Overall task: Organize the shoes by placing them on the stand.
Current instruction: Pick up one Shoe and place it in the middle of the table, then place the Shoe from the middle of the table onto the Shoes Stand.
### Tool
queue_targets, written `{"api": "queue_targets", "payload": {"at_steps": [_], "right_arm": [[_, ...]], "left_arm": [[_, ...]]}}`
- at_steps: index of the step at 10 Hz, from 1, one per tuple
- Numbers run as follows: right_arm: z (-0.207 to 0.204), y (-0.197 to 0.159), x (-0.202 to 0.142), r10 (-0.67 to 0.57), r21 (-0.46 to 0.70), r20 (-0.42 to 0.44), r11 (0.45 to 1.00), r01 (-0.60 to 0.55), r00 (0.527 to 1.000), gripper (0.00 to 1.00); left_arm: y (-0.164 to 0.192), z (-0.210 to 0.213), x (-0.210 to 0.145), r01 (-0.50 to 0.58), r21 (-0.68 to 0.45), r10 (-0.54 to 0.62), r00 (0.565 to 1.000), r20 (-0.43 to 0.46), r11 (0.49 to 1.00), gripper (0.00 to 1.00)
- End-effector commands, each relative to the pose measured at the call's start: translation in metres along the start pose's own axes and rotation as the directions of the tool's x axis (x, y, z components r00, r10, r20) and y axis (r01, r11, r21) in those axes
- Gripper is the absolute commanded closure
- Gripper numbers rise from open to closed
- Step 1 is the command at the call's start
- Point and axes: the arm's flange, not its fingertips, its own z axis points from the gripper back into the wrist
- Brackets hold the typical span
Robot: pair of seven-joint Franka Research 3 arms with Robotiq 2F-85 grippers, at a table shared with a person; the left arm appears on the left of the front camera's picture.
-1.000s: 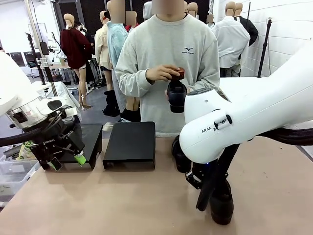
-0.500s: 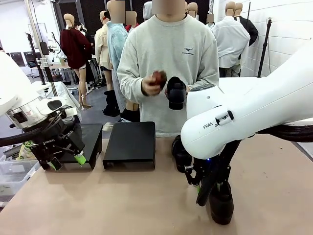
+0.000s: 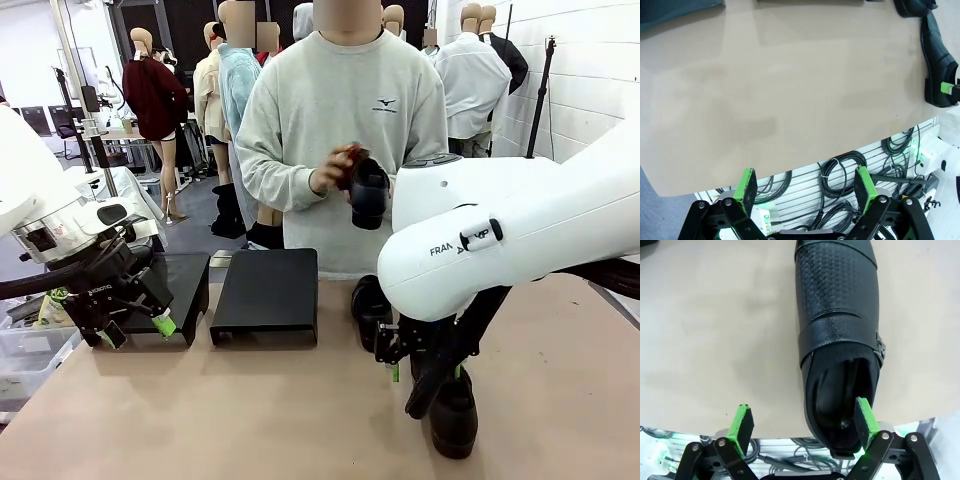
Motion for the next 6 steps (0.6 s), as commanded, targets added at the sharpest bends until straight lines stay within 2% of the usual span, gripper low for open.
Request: {"api": "queue_targets", "payload": {"at_steps": [1,6], "right_arm": [[0.0000,-0.0003,0.0027,-0.006,0.001,-0.001,1.000,0.006,1.000,0.00],[0.0000,-0.0003,0.0027,-0.006,0.001,-0.001,1.000,0.006,1.000,0.00]], "left_arm": [[0.0007,0.0005,0.0001,-0.004,0.000,0.004,1.000,0.000,1.000,0.00],[0.0007,0.0005,0.0001,-0.004,0.000,0.004,1.000,0.000,1.000,0.00]]}}
